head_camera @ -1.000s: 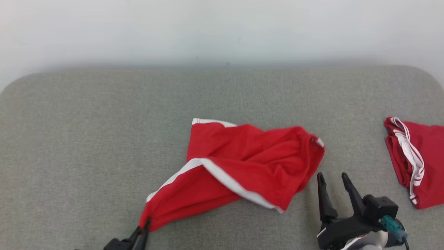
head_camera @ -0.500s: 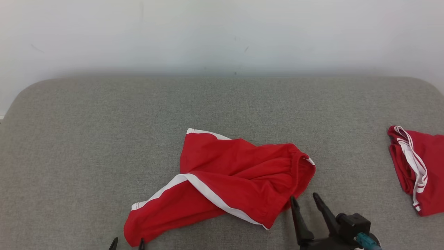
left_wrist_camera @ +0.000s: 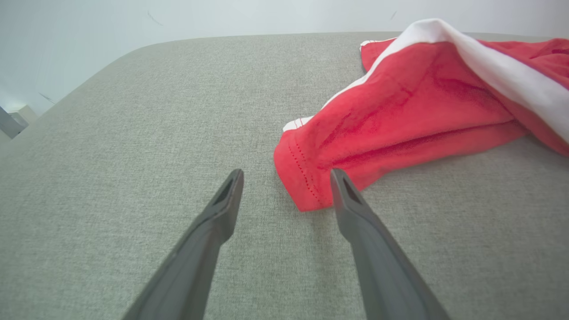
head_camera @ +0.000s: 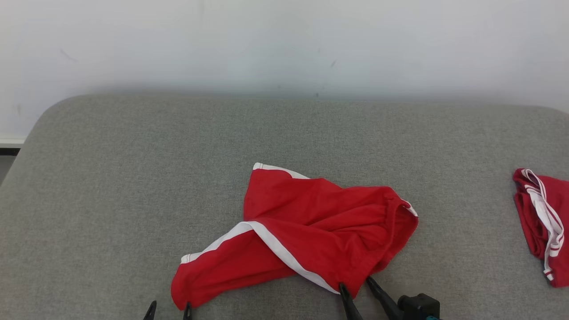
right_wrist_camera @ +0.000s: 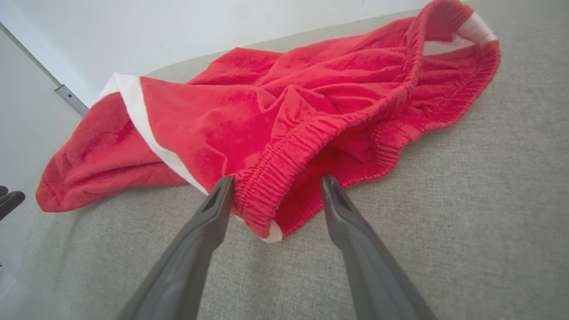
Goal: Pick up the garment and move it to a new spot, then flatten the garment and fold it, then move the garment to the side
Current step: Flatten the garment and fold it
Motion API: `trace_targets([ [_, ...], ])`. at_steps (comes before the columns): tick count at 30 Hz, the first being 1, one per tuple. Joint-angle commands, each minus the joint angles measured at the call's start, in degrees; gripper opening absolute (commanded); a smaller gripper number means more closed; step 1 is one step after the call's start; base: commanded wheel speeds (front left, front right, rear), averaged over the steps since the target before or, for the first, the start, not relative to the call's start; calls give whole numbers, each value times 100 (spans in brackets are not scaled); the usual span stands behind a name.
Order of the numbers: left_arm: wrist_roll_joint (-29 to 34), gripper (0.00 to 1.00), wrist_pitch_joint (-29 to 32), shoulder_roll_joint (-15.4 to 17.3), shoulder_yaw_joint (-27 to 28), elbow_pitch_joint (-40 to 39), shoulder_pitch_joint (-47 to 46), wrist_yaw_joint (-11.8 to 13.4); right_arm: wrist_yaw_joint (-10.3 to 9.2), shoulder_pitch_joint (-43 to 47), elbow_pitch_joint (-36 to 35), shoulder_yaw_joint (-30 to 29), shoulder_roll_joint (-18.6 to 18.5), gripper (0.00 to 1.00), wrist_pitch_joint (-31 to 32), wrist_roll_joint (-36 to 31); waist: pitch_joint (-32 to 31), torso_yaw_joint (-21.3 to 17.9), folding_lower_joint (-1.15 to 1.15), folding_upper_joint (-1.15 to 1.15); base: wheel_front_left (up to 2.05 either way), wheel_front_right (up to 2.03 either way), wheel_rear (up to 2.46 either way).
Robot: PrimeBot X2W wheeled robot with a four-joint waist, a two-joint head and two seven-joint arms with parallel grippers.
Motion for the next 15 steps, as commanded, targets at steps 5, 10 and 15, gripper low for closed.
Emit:
trace_targets([
  [5,37,100,-17,-48,77,-76,84,-57,-15,-164,-3,222,-53,44,-3,304,32,67,0,0,0,0,0],
  [10,35,100,-17,-67,146,-80,143,-93,-15,-144,-247,332,-204,0,-3,446,12,11,0,0,0,0,0],
  [15,23,100,-17,-100,165,-96,155,-102,-15,-22,-643,132,-429,0,-3,580,-31,-148,0,0,0,0,0],
])
